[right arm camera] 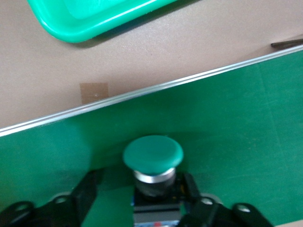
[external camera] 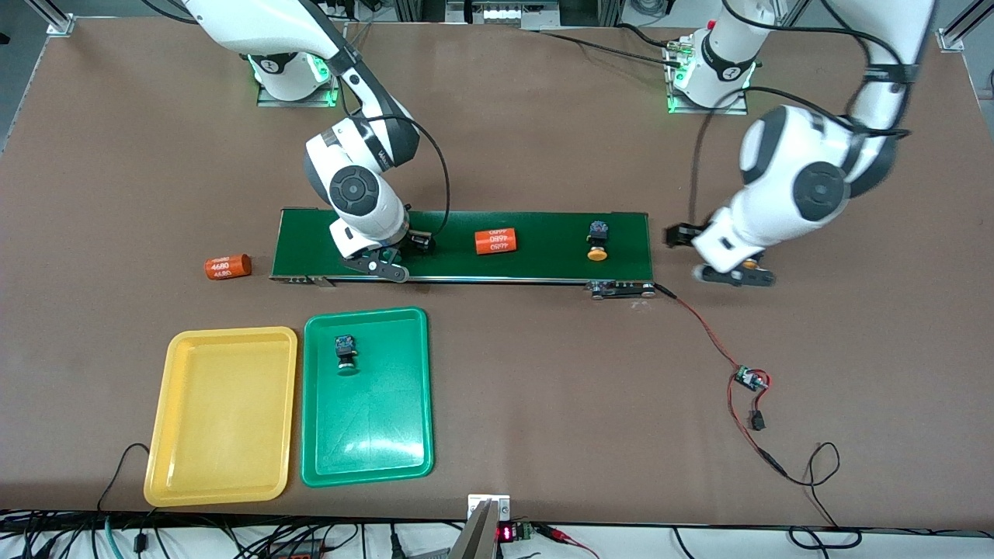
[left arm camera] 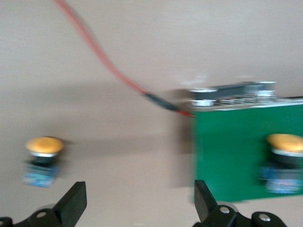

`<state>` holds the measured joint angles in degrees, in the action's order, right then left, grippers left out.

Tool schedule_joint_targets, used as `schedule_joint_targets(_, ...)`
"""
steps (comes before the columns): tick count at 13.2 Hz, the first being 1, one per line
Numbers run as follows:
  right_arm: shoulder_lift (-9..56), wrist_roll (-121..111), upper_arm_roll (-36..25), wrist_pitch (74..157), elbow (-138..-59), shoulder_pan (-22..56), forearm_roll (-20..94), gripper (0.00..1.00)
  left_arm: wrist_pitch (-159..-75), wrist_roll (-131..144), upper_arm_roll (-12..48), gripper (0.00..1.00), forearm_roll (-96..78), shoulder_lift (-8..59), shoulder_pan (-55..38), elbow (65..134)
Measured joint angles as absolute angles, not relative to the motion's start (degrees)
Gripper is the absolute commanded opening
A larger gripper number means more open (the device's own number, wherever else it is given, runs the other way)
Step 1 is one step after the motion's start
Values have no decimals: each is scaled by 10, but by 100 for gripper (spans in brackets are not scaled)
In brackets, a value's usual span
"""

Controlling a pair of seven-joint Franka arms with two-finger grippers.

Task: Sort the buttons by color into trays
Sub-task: 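Carry the green button to the green tray with the right gripper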

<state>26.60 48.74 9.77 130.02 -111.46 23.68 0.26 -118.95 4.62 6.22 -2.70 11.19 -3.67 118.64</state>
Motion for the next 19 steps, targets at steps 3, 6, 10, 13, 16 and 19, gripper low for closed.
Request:
schedule_joint_targets(3,262,485,97,1300,-1114,230,3,16,-1182,-52,-2,100,-1,117,-28,1214)
schedule_joint_targets(6,249,457,93,1282,-1100,211,2,15,-1231,-163,-63,100,1,141,-24,1241)
schedule_joint_targets(10,228,343,73,1263,-1034,198,2,15,-1355,-223,-73,100,1,177,-22,1300)
schedule_joint_targets(13,254,274,49,1272,-985,195,2,16,-1370,-286,-72,100,1,198,-23,1310)
schedule_joint_targets(16,319,253,38,1375,-955,193,0,16,-1374,-309,-72,71,1,216,-23,1315)
schedule_joint_targets(19,381,237,33,1450,-948,193,-7,16,-1374,-313,-72,26,1,217,-23,1316)
